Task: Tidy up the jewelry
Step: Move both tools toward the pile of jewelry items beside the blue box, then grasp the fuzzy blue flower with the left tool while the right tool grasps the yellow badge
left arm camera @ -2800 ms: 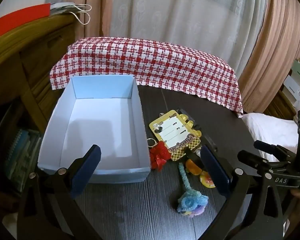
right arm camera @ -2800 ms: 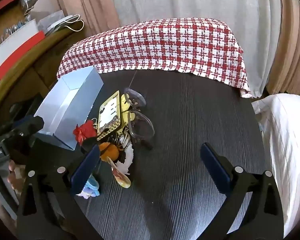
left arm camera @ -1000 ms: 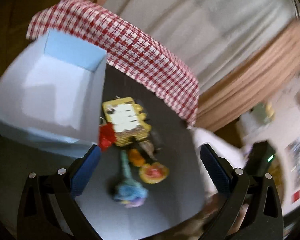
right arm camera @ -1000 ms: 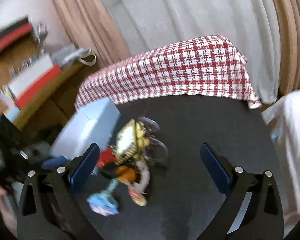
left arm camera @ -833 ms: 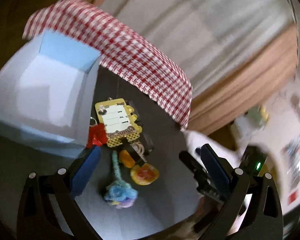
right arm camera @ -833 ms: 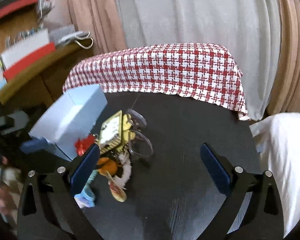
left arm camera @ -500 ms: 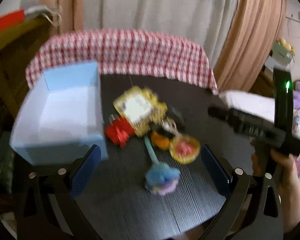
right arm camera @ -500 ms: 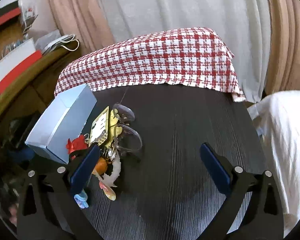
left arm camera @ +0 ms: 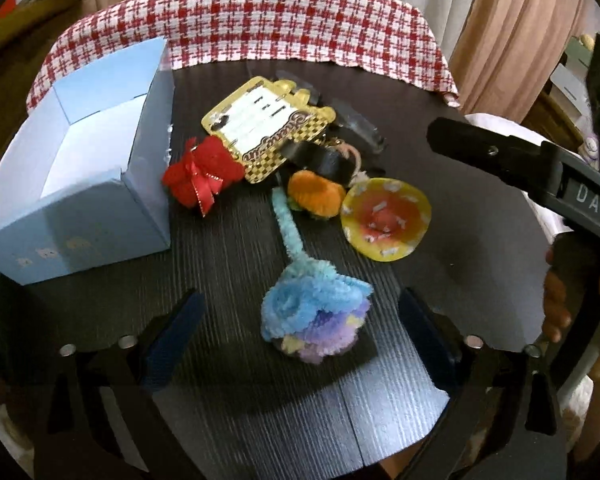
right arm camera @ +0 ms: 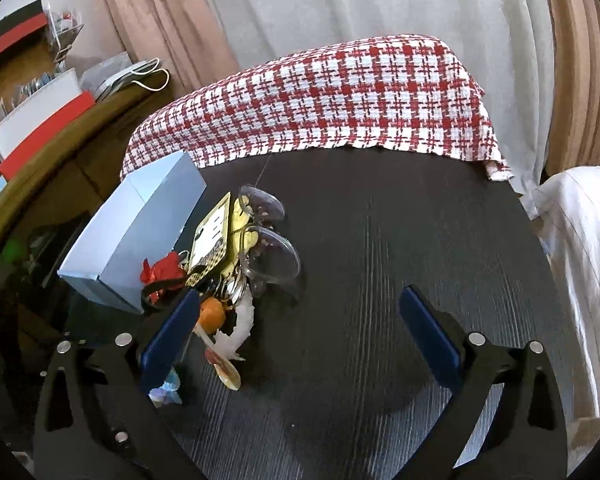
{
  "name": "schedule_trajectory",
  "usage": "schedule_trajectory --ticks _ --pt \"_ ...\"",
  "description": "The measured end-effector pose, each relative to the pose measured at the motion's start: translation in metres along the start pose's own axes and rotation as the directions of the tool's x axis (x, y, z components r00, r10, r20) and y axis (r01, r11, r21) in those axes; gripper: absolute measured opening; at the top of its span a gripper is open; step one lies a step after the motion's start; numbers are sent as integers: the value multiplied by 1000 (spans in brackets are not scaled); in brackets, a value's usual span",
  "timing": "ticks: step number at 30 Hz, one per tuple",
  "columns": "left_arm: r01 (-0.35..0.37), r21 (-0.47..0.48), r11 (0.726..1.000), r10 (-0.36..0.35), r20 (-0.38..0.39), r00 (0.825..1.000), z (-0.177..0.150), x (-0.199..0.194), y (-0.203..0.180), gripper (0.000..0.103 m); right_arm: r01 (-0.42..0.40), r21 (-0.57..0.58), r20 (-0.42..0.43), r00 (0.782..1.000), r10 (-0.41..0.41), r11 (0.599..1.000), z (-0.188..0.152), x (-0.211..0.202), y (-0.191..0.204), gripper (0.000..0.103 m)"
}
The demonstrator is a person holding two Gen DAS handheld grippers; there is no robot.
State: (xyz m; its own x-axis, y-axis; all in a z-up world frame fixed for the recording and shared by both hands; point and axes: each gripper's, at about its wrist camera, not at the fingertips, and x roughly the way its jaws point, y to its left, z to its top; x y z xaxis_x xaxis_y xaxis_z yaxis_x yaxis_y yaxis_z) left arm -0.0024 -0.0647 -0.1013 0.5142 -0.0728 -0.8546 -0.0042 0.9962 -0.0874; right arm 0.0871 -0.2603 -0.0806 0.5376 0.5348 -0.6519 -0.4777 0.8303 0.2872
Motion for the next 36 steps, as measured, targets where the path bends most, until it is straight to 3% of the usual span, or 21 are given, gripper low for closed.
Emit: schedule_trajectory --ticks 1,2,6,11,14,19,23,25,26,28,30,33,36 --pt "-2 0 1000 2 -1 1000 0 2 0 79 23 -7 1 1000 -23 1000 0 0 1 89" --pt "-9 5 1000 9 6 1000 -1 2 1 79 14 -11 -6 1000 -14 1000 0 2 0 87" --pt "-6 13 1000 6 23 1000 -1 2 2 67 -104 53 -76 991 108 993 -5 9 -7 75" --pt "35 10 999 -35 71 997 -3 -1 6 47 -135 18 -116 984 136 991 -15 12 6 64" --pt "47 15 999 -48 76 996 -4 -1 7 46 -176 52 -134 974 182 983 -18 15 11 62" --pt "33 11 999 -34 82 996 -7 -4 8 46 -185 36 -132 973 188 982 -16 10 21 59" --pt "32 -15 999 -31 89 996 -7 -4 13 46 -240 60 -148 958 246 969 -18 2 27 59" --pt "32 -28 999 -29 100 995 -7 -6 15 46 -195 27 -176 965 197 980 -21 2 36 57" --pt "34 -38 999 -30 116 993 -7 -8 16 46 -174 16 -183 968 174 985 -23 3 38 55" --pt "44 -48 998 -37 135 990 -5 -11 17 46 -165 10 -210 964 163 986 -29 11 42 38" --pt "29 -47 998 -22 148 989 -6 -14 16 46 -171 14 -243 955 169 985 -34 21 44 27" --pt "22 -49 999 -14 152 988 -7 -17 16 46 -177 16 -251 952 175 984 -41 29 49 19" --pt "31 -58 998 -21 165 986 -8 -19 17 46 -164 -11 -231 960 157 986 -41 26 52 18"
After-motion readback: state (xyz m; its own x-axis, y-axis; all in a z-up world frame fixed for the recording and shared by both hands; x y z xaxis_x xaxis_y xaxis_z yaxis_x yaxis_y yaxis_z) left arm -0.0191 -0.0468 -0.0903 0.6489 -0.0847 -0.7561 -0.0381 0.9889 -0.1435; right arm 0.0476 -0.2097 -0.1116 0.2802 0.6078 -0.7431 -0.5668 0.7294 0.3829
